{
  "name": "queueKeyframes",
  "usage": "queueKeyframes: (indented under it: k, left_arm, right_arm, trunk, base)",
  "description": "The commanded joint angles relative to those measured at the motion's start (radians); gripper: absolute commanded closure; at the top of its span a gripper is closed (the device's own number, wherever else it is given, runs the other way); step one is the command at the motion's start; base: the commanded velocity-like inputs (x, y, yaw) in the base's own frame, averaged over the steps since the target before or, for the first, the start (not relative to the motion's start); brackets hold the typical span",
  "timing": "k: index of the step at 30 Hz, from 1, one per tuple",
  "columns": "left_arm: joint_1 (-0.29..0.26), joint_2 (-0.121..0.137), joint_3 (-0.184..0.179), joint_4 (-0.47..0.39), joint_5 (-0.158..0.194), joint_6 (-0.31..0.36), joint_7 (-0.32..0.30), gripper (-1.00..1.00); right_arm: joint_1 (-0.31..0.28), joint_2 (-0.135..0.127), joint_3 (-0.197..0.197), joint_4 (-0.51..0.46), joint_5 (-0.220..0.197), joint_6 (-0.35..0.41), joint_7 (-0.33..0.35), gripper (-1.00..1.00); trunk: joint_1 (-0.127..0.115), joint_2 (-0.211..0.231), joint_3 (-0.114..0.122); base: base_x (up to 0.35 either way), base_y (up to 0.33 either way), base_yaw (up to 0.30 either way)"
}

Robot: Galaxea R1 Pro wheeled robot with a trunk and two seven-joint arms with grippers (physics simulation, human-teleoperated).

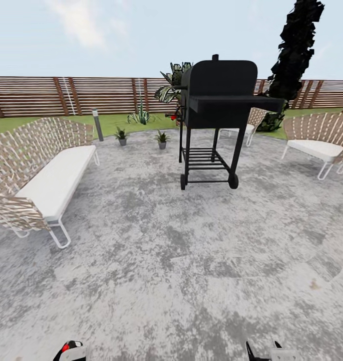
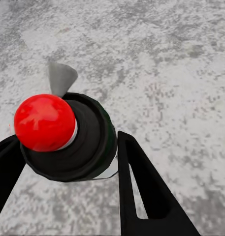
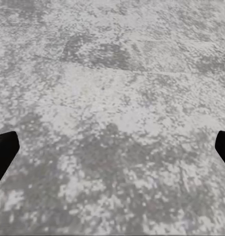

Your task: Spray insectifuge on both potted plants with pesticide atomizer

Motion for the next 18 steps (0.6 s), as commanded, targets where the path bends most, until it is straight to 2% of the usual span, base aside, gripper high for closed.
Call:
queueKeyframes:
  k: [1,6,12,18]
  left_arm:
    - [-0.001,0.0,0.001,0.001,-0.003,-0.003,0.003,1.0]
    - [-0.001,0.0,0.001,0.001,-0.003,-0.003,0.003,1.0]
    - [-0.001,0.0,0.001,0.001,-0.003,-0.003,0.004,1.0]
    - [-0.001,0.0,0.001,0.001,-0.003,-0.003,0.004,1.0]
  right_arm:
    - [-0.001,0.0,-0.005,0.001,0.005,-0.003,0.0,-1.0]
    - [-0.001,0.001,-0.004,0.001,0.005,-0.003,0.001,-1.0]
    - [-0.001,0.001,-0.005,0.002,0.005,-0.003,0.0,-1.0]
    - [-0.001,0.002,-0.005,0.002,0.005,-0.003,0.0,-1.0]
  trunk:
    - [0.0,0.0,-0.001]
    - [0.0,0.0,-0.001]
    - [0.0,0.0,-0.001]
    - [0.0,0.0,-0.001]
  base:
    - [0.335,0.0,0.001]
    - [0.335,0.0,0.038]
    - [0.335,0.0,0.204]
    - [0.335,0.0,0.038]
